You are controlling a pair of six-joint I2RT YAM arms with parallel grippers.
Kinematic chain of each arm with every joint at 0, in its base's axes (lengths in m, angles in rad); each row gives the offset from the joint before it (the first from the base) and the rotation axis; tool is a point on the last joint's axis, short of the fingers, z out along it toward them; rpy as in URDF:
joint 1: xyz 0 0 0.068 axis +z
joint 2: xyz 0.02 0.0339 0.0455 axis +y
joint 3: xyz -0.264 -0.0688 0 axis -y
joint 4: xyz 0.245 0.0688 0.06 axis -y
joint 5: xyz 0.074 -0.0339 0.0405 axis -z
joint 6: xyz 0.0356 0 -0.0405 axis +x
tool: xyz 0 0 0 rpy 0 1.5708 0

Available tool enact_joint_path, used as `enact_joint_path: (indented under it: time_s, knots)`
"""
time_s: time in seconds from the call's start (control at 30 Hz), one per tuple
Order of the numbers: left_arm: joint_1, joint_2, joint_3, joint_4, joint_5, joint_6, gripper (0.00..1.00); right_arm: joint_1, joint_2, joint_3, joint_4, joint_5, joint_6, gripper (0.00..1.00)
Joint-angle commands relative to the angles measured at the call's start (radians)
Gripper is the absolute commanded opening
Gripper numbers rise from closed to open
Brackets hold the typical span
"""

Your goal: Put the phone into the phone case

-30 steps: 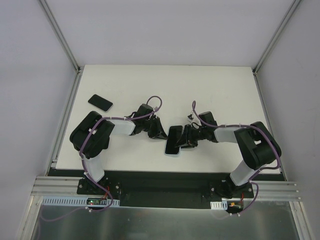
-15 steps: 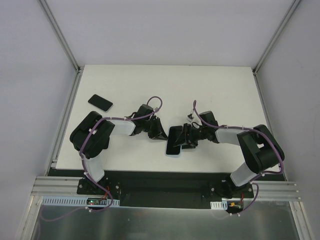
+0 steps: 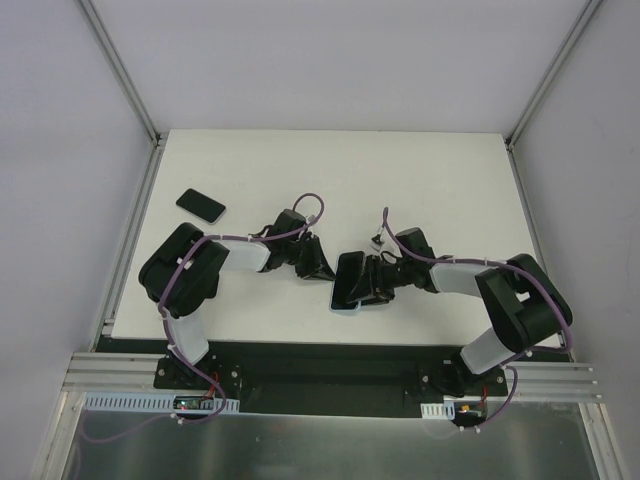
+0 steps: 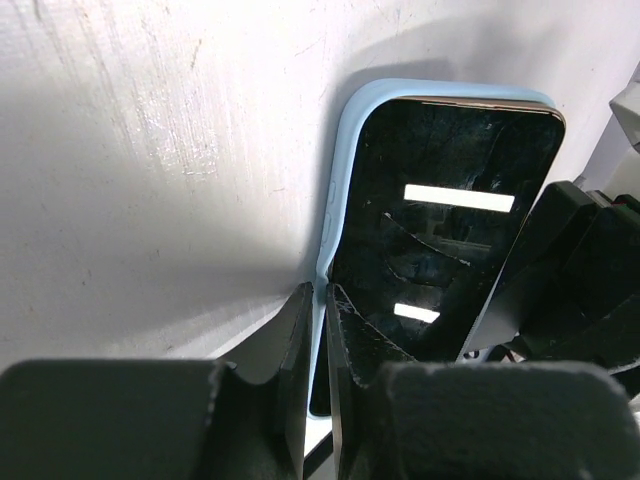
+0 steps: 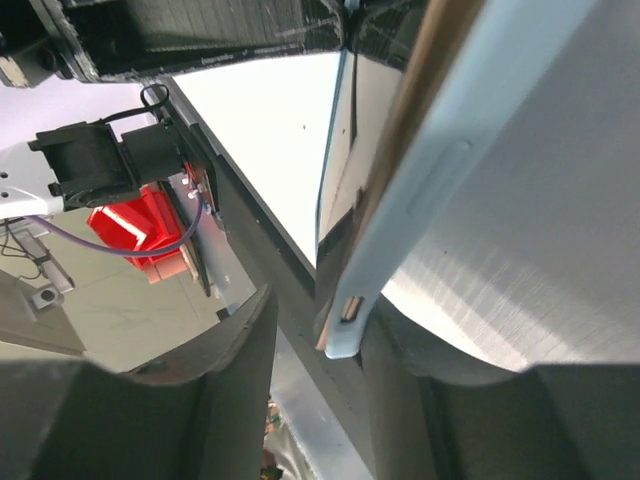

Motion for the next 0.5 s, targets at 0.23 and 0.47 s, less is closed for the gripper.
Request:
enact_joint_path:
  time_s: [0.23, 0.47]
  knots:
    - [-0.008, -0.056, -0.019, -0.025, 0.075, 0.008, 0.22, 0.011, -0.043, -0.031, 0.019, 0.01, 0.014, 0.12]
    - [-0.008, -0.181, 0.008, -0.125, 0.071, 0.08, 0.5, 0.008, -0.017, -0.029, 0.011, 0.03, 0.007, 0.06]
